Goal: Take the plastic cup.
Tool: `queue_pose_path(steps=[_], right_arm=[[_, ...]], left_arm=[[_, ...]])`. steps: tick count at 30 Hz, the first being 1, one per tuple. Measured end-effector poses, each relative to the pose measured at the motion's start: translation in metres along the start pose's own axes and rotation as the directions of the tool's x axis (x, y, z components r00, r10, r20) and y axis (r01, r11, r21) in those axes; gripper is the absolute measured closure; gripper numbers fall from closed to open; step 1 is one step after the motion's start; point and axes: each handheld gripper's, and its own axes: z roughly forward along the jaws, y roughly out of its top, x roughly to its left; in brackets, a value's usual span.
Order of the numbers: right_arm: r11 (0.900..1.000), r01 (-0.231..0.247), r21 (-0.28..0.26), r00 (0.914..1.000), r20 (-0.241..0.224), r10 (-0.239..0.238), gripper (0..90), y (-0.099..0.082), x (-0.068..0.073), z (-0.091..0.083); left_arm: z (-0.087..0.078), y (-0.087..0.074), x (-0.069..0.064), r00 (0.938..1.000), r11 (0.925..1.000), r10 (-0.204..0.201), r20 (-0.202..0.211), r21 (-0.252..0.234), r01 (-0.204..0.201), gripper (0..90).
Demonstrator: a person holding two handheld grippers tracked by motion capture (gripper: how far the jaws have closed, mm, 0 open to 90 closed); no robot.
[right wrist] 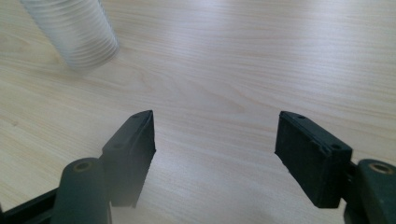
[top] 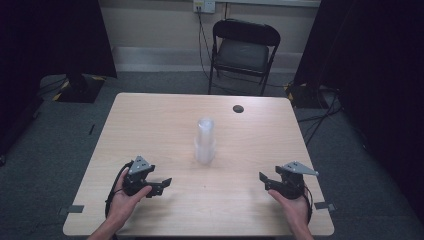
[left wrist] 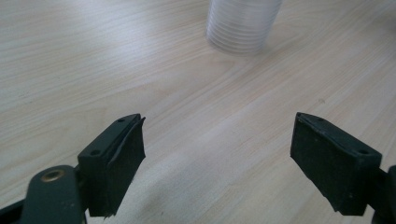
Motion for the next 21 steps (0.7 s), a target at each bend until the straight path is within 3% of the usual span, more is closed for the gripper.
queue_pose_path(steps=[6, 11, 15, 21], right_arm=[[0.9999, 0.014, 0.002, 0.9998, -0.012, -0.014, 29.1, 0.0000, 0.0013, 0.0004], [0.9997, 0.023, -0.002, 0.9986, -0.049, -0.023, 37.5, 0.0007, 0.0031, -0.0012], [0.9999, 0.010, -0.010, 0.9975, -0.070, -0.011, 40.2, 0.0010, 0.0018, -0.0022], [0.9997, -0.010, -0.020, 0.9946, -0.104, 0.008, 40.8, 0.0015, 0.0023, -0.0044]], left_arm=[[-0.0007, 0.0009, 0.0000, 0.9999, 1.0000, -0.005, 0.014, -0.007, 0.005, 17.9], [-0.0013, 0.0034, -0.0001, 0.9993, 0.9996, 0.008, 0.037, -0.025, -0.007, 17.6], [-0.0016, 0.0053, -0.0008, 0.9992, 0.9991, 0.029, 0.026, -0.032, -0.028, 17.6], [-0.0052, 0.0084, -0.0073, 0.9983, 0.9980, 0.042, 0.041, -0.049, -0.040, 17.7]])
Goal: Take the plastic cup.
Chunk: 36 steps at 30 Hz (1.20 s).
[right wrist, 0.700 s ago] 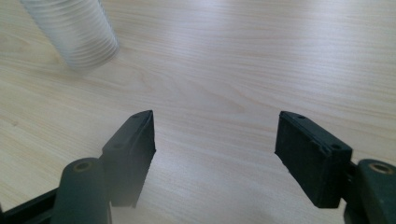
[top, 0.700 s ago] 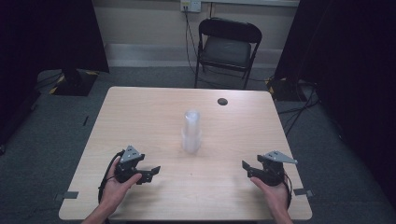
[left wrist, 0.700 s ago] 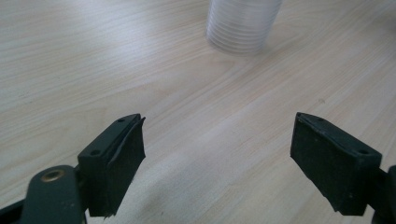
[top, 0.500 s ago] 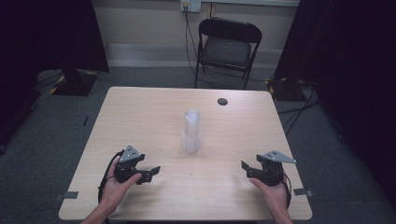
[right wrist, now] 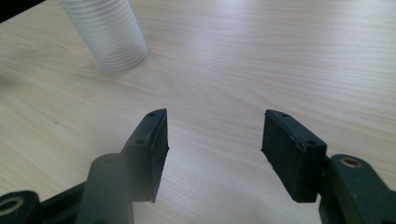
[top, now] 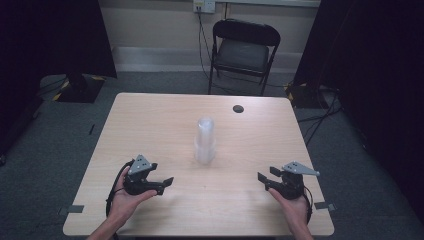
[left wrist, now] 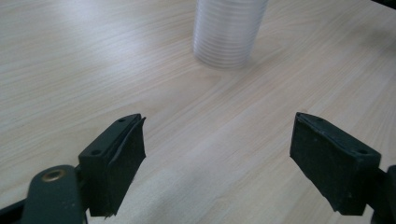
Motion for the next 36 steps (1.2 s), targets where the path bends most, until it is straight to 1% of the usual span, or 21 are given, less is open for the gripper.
queue_pose_path(steps=[3, 6, 7, 8, 10, 11, 13, 14, 15, 17, 18, 20, 23, 24, 25, 26, 29, 31, 33, 34, 36], right_arm=[[1.0000, 0.007, -0.003, 1.0000, 0.000, -0.007, 40.8, 0.001, 0.001, -0.002], [0.9999, 0.005, -0.011, 1.0000, 0.002, -0.005, 40.3, 0.001, 0.002, -0.005], [0.9999, 0.001, -0.012, 1.0000, 0.005, -0.001, 40.2, 0.000, 0.003, -0.006], [0.9999, -0.002, -0.012, 1.0000, 0.007, 0.002, 40.0, 0.000, 0.003, -0.007], [0.9998, 0.000, -0.017, 1.0000, 0.006, 0.000, 40.0, 0.000, 0.004, -0.008], [0.9998, 0.003, -0.019, 1.0000, 0.007, -0.003, 40.0, 0.000, 0.005, -0.009], [0.9996, 0.003, -0.028, 1.0000, 0.004, -0.003, 40.0, 0.001, 0.005, -0.010], [0.9995, 0.004, -0.032, 1.0000, 0.004, -0.004, 39.9, 0.001, 0.005, -0.011], [0.9995, 0.004, -0.032, 1.0000, 0.003, -0.004, 39.8, 0.001, 0.005, -0.011], [0.9996, -0.003, -0.029, 1.0000, 0.003, 0.003, 39.5, 0.000, 0.004, -0.010], [0.9997, -0.003, -0.026, 1.0000, -0.001, 0.003, 39.5, 0.000, 0.004, -0.009], [0.9996, 0.000, -0.027, 1.0000, -0.004, 0.000, 39.3, 0.001, 0.004, -0.008], [0.9996, 0.007, -0.027, 0.9999, -0.011, -0.007, 39.1, 0.001, 0.006, -0.007], [0.9996, 0.007, -0.026, 0.9999, -0.015, -0.007, 39.1, 0.001, 0.007, -0.006], [0.9997, 0.009, -0.024, 0.9999, -0.014, -0.009, 39.0, 0.001, 0.008, -0.006], [0.9997, 0.008, -0.024, 0.9999, -0.013, -0.009, 38.9, 0.001, 0.008, -0.006], [0.9997, 0.008, -0.024, 0.9998, -0.016, -0.009, 38.6, 0.001, 0.009, -0.005], [0.9997, 0.010, -0.024, 0.9998, -0.017, -0.010, 38.4, 0.001, 0.009, -0.005], [0.9996, 0.009, -0.025, 0.9998, -0.018, -0.010, 38.4, 0.001, 0.009, -0.005], [0.9995, 0.014, -0.027, 0.9998, -0.017, -0.014, 38.4, 0.001, 0.010, -0.006], [0.9994, 0.012, -0.032, 0.9997, -0.020, -0.013, 38.3, 0.001, 0.010, -0.007]], left_arm=[[-0.001, 0.002, -0.002, 1.0000, 0.9997, -0.007, -0.003, -0.023, 0.007, 17.7], [-0.005, 0.006, -0.003, 0.9993, 0.9973, -0.031, 0.023, -0.066, 0.033, 20.8], [-0.005, 0.006, -0.003, 0.9993, 0.9973, -0.031, 0.023, -0.066, 0.033, 21.1], [-0.007, 0.008, -0.003, 0.9984, 0.9954, -0.046, 0.032, -0.083, 0.048, 21.0], [-0.007, 0.009, -0.004, 0.9982, 0.9953, -0.047, 0.038, -0.084, 0.050, 21.3], [-0.007, 0.013, -0.004, 0.9987, 0.9968, -0.037, 0.036, -0.070, 0.039, 21.5], [-0.007, 0.018, -0.005, 0.9997, 0.9959, -0.001, 0.024, -0.090, 0.003, 27.6], [-0.007, 0.018, -0.005, 0.9997, 0.9959, -0.001, 0.024, -0.090, 0.003, 28.1], [-0.006, 0.023, -0.007, 0.9999, 0.9938, 0.012, 0.013, -0.111, -0.010, 27.6], [-0.004, 0.028, -0.008, 0.9990, 0.9914, 0.045, -0.009, -0.123, -0.045, 27.7], [-0.004, 0.028, -0.008, 0.9990, 0.9914, 0.045, -0.009, -0.123, -0.045, 27.6], [-0.003, 0.035, -0.011, 0.9979, 0.9894, 0.064, -0.010, -0.130, -0.065, 27.6], [-0.001, 0.037, -0.011, 0.9988, 0.9893, 0.050, 0.001, -0.138, -0.049, 27.8], [0.000, 0.041, -0.011, 0.9989, 0.9919, 0.046, 0.009, -0.119, -0.044, 28.0], [0.000, 0.041, -0.011, 0.9989, 0.9919, 0.046, 0.009, -0.119, -0.044, 28.1], [0.000, 0.042, -0.011, 0.9991, 0.9930, 0.035, 0.022, -0.114, -0.033, 27.9], [0.002, 0.052, -0.012, 0.9984, 0.9918, 0.023, 0.052, -0.127, -0.016, 27.6], [0.003, 0.056, -0.013, 0.9976, 0.9886, 0.021, 0.066, -0.150, -0.011, 25.6], [0.004, 0.058, -0.013, 0.9973, 0.9891, 0.019, 0.071, -0.147, -0.008, 24.9], [0.006, 0.061, -0.014, 0.9969, 0.9885, 0.031, 0.072, -0.150, -0.020, 22.5], [0.008, 0.064, -0.015, 0.9966, 0.9859, 0.029, 0.077, -0.167, -0.016, 22.2]])
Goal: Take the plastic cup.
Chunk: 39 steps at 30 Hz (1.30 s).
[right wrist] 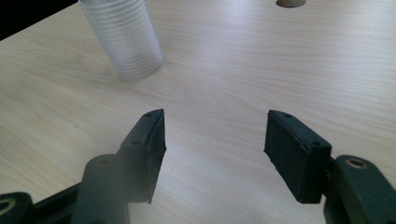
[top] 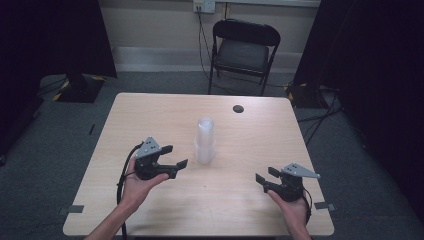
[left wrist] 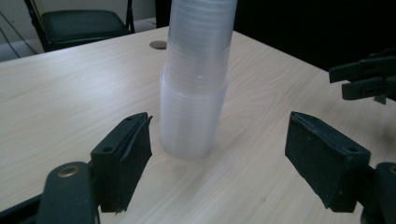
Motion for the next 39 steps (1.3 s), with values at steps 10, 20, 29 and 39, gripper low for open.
queue_pose_path(steps=[10, 20, 29, 39], right_arm=[[1.0000, 0.005, 0.001, 1.0000, -0.008, -0.005, 38.0, 0.000, 0.002, 0.001], [0.9999, 0.012, 0.006, 0.9998, -0.017, -0.012, 37.7, 0.000, 0.003, 0.002], [0.9999, 0.014, 0.010, 0.9996, -0.026, -0.014, 37.7, -0.001, 0.004, 0.004], [0.9999, 0.011, 0.007, 0.9993, -0.035, -0.010, 37.7, -0.001, 0.004, 0.004]], left_arm=[[0.018, 0.016, 0.004, 0.9998, 0.9998, 0.007, 0.021, -0.017, -0.007, 19.5], [0.035, 0.026, 0.005, 0.9993, 0.9994, 0.032, 0.019, -0.017, -0.031, 18.5], [0.052, 0.048, 0.007, 0.9990, 0.9986, 0.043, 0.014, -0.031, -0.042, 16.5], [0.074, 0.062, 0.010, 0.9990, 0.9982, 0.042, 0.013, -0.043, -0.041, 16.0]])
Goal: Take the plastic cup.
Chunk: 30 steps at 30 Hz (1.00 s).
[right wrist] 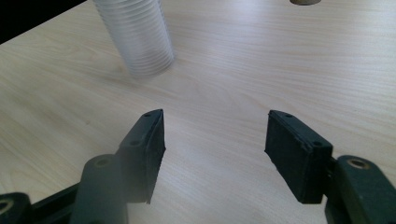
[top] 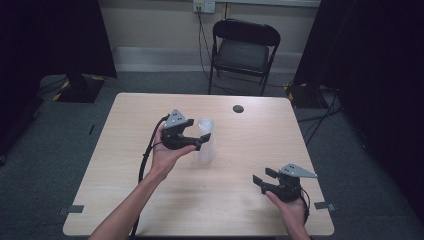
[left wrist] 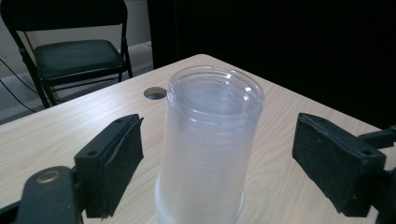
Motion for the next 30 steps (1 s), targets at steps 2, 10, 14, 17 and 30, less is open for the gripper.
queue_pose_path(steps=[2, 10, 14, 17, 30], right_arm=[[1.0000, 0.001, -0.001, 1.0000, -0.002, -0.001, 37.7, 0.000, 0.000, -0.001], [1.0000, -0.001, 0.002, 1.0000, -0.005, 0.001, 37.7, -0.001, 0.000, 0.000], [1.0000, -0.003, 0.005, 1.0000, -0.001, 0.003, 35.8, -0.001, 0.000, 0.000], [1.0000, -0.004, 0.006, 1.0000, -0.004, 0.004, 35.8, -0.002, -0.001, 0.000], [0.9999, -0.010, 0.008, 0.9999, -0.009, 0.010, 35.8, -0.002, -0.001, 0.001]], left_arm=[[0.007, 0.001, 0.001, 0.9999, 0.9999, 0.010, -0.003, -0.001, -0.010, 16.6], [0.023, -0.002, 0.001, 1.0000, 0.9998, -0.005, -0.007, 0.022, 0.005, 18.4], [0.030, -0.006, 0.000, 0.9998, 0.9990, 0.015, -0.014, 0.043, -0.014, 17.8], [0.033, -0.009, 0.001, 0.9997, 0.9985, 0.016, -0.019, 0.053, -0.015, 17.8], [0.043, -0.016, 0.009, 0.9991, 0.9973, 0.025, -0.034, 0.070, -0.022, 17.6]])
